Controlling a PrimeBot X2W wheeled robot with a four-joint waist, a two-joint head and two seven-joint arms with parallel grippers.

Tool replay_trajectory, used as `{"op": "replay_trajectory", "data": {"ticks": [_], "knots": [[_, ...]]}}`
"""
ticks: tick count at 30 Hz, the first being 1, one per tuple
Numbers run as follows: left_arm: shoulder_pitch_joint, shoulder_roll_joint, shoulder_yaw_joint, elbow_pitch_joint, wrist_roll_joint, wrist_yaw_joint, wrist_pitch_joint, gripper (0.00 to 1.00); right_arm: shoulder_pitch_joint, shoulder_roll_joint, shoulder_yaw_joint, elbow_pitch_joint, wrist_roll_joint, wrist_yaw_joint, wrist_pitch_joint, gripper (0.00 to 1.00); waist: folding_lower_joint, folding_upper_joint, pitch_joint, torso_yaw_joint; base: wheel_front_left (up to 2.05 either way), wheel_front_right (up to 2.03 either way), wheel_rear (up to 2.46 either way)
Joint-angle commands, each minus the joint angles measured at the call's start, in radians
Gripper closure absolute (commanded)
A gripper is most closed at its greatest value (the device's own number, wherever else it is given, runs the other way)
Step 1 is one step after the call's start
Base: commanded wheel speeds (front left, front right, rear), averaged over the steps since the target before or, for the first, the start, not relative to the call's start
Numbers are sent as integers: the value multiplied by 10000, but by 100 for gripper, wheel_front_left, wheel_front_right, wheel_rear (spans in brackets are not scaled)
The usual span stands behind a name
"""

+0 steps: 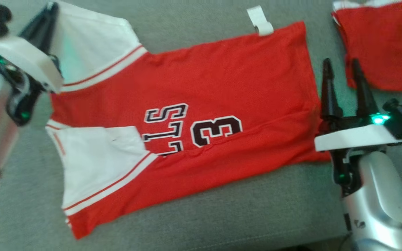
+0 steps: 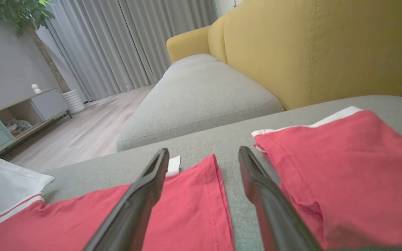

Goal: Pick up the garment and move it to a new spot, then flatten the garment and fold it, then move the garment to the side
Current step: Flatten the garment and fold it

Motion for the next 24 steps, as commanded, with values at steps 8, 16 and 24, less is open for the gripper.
{"op": "replay_trajectory", "data": {"ticks": [8,16,24], "knots": [[753,414,-215,-1664,444,92,-1376,100,197,-45,-685,-438,-1174,65,1091,0,1,0,-1269,1457,0,0,0],[2189,632,-316,-4326,283,1034,-1597,100,-770,-45,-1849,-13,-2502,65,3429,0,1,0,-1185,2336,0,0,0],[2882,976,-393,-6210,233,1756,-1476,100,-2564,-45,-2988,1873,-3878,65,4856,0,1,0,-786,2729,0,0,0]]}}
